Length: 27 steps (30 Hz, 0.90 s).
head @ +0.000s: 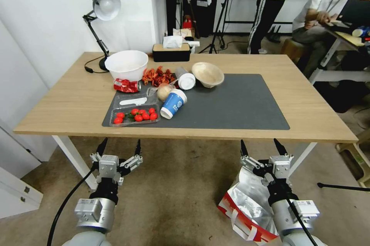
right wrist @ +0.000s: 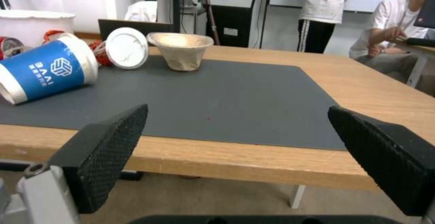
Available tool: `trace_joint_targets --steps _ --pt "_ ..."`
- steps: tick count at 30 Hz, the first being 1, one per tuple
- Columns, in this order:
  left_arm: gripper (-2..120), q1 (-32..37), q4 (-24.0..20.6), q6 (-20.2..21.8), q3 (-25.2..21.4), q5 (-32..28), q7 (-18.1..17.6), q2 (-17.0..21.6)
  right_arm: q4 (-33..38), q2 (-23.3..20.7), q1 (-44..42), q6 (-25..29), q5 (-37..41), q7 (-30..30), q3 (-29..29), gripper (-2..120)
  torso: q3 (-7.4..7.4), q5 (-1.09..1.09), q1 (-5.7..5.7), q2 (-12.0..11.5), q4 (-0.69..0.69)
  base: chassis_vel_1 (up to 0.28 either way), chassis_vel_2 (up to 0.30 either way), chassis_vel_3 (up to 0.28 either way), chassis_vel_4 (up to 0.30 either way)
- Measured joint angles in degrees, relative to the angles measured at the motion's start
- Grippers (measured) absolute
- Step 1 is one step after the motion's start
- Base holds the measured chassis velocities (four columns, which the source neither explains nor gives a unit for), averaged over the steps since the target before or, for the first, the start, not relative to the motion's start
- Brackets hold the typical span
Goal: Pick up the food delivery bag from the floor and place it on the table.
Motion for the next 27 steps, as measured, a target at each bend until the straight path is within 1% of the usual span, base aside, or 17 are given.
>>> trace_joint_targets --steps 7,11,12,13,14,15,16,17,18,19,20,22,23,24,25,26,27 --pt "100 -0.14 -0.11 0.13 0.07 -0.39 -0.23 0.15 0.05 0.14 -0.06 -0.27 0.25 -0.48 0.30 100 0.00 0.00 0.00 0.00 -0.01 0.000 0.000 0.000 0.000" --pt "100 -0.21 -0.18 0.34 0.18 -0.82 -0.44 0.27 0.14 0.27 -0.10 -0.44 0.61 -1.11 0.61 100 0.00 0.00 0.00 0.00 0.01 0.000 0.000 0.000 0.000" --pt "100 -0.59 -0.62 1.13 0.48 -2.25 -1.22 0.76 0.53 0.77 -0.31 -1.12 1.62 -2.96 1.67 100 0.00 0.01 0.00 0.00 0.03 0.000 0.000 0.000 0.000" --pt "100 -1.20 -1.24 2.19 0.93 -4.14 -2.27 1.41 1.08 1.43 -0.58 -2.09 2.94 -5.36 3.05 100 0.00 0.01 0.00 0.00 0.00 0.000 0.000 0.000 0.000" --pt "100 -1.20 -1.24 2.19 0.93 -4.14 -2.27 1.41 1.08 1.43 -0.58 -2.09 2.94 -5.36 3.05 100 0.00 0.01 0.00 0.00 0.00 0.000 0.000 0.000 0.000" --pt "100 -1.80 -1.84 3.33 1.44 -6.14 -3.35 2.07 1.64 2.13 -0.89 -3.09 4.31 -7.85 4.48 100 0.00 0.00 0.00 0.00 -0.01 0.000 0.000 0.000 0.000" --pt "100 -2.12 -2.15 3.92 1.69 -7.20 -3.91 2.46 1.86 2.40 -1.01 -3.49 4.87 -8.83 5.06 100 0.00 0.00 0.00 0.00 -0.01 0.000 0.000 0.000 0.000" --pt "100 -3.32 -3.39 6.21 2.61 -11.20 -6.12 3.84 2.49 3.17 -1.33 -4.62 6.43 -11.66 6.65 100 0.00 -0.01 0.00 0.00 -0.02 0.000 0.000 0.000 0.000" --pt "100 -3.32 -3.39 6.21 2.61 -11.20 -6.12 3.84 2.49 3.17 -1.33 -4.62 6.43 -11.66 6.65 100 0.00 -0.01 0.00 0.00 -0.02 0.000 0.000 0.000 0.000" --pt "100 -4.36 -4.49 8.29 3.49 -14.84 -8.12 5.10 2.64 3.35 -1.40 -4.91 6.81 -12.37 7.03 100 0.00 0.00 0.00 0.00 0.00 0.000 0.000 0.000 0.000" --pt "100 -5.15 -5.32 9.80 4.13 -17.46 -9.53 6.01 2.68 3.37 -1.41 -4.97 6.90 -12.52 7.09 100 0.00 0.01 0.00 0.00 -0.02 0.000 0.000 0.000 0.000" --pt "100 -5.42 -5.58 10.31 4.33 -18.35 -10.02 6.31 2.68 3.39 -1.42 -4.98 6.92 -12.53 7.10 100 0.00 0.01 0.00 0.00 -0.02 0.000 0.000 0.000 0.000" --pt "100 -5.62 -5.78 10.77 4.51 -19.09 -10.42 6.55 1.88 2.76 -0.82 -4.25 6.86 -13.93 7.96 100 0.00 -0.01 0.00 0.00 -0.01 0.000 0.000 0.000 0.000" --pt "100 -5.21 -5.48 8.97 4.76 -20.25 -10.11 6.57 0.98 2.11 -0.30 -3.20 6.60 -15.08 8.66 100 0.00 0.04 0.00 0.00 0.01 0.000 0.000 0.000 0.000" --pt "100 -5.21 -5.48 8.97 4.76 -20.25 -10.11 6.57 0.98 2.11 -0.30 -3.20 6.60 -15.08 8.66 100 0.00 0.04 0.00 0.00 0.01 0.000 0.000 0.000 0.000" --pt "100 -4.39 -4.67 6.45 5.02 -21.41 -9.39 6.58 0.63 1.83 -0.23 -2.40 6.09 -15.66 9.00 100 0.00 -0.01 0.00 0.00 0.01 0.000 0.000 0.000 0.000" --pt "100 -4.17 -4.41 5.49 5.03 -21.73 -9.13 6.59 0.53 1.74 -0.33 -1.87 5.70 -16.11 9.07 100 0.00 0.01 0.00 0.00 0.00 0.000 0.000 0.000 0.000"
